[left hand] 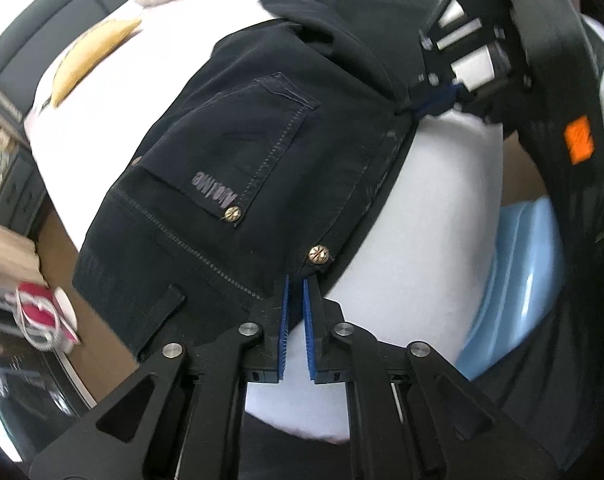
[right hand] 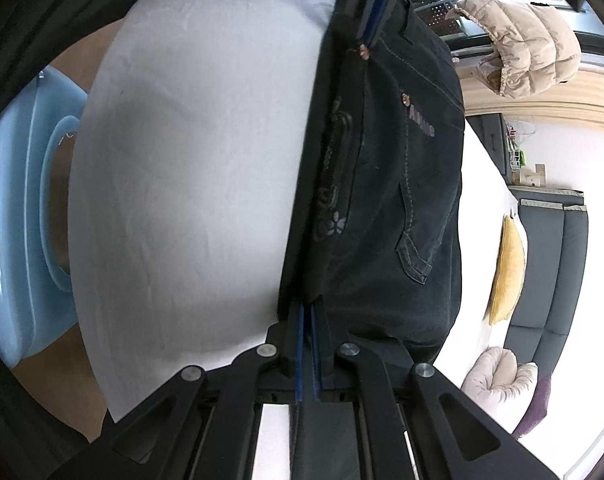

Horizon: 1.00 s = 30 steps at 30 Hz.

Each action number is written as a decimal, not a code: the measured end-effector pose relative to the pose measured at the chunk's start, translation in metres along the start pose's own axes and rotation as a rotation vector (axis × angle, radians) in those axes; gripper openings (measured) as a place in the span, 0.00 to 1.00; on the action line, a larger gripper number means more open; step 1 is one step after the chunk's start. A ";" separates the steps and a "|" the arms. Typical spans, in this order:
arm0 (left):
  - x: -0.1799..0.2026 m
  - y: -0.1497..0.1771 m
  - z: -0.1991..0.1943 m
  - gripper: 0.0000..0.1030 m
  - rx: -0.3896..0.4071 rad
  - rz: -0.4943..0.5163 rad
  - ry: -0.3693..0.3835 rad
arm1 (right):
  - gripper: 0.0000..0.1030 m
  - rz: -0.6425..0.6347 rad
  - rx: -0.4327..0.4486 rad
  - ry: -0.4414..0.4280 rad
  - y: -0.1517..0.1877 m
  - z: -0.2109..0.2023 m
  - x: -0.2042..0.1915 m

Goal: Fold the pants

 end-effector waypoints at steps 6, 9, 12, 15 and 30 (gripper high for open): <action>-0.016 -0.008 -0.028 0.07 0.039 -0.102 0.013 | 0.06 0.021 0.002 0.006 -0.003 0.002 0.002; -0.024 -0.021 -0.028 0.07 0.075 -0.180 0.025 | 0.07 0.009 -0.008 0.019 -0.007 0.004 -0.001; -0.021 -0.047 -0.020 0.07 0.129 -0.226 0.037 | 0.07 -0.009 -0.027 0.043 -0.011 0.006 -0.005; -0.011 -0.075 0.001 0.07 0.162 -0.266 0.068 | 0.08 0.004 -0.031 0.056 -0.012 0.007 -0.007; -0.007 -0.110 0.093 0.07 0.058 -0.572 0.198 | 0.75 0.632 0.246 -0.097 0.048 -0.042 0.056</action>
Point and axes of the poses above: each gripper's, at about its wrist camera, not at the fingertips, and z roughly the way its jaws point, x to its right, y to its underside, the point moved 1 cm from there along z, roughly the way its jaws point, and after that the axes turned 3 degrees about -y, right-handed, at the moved point
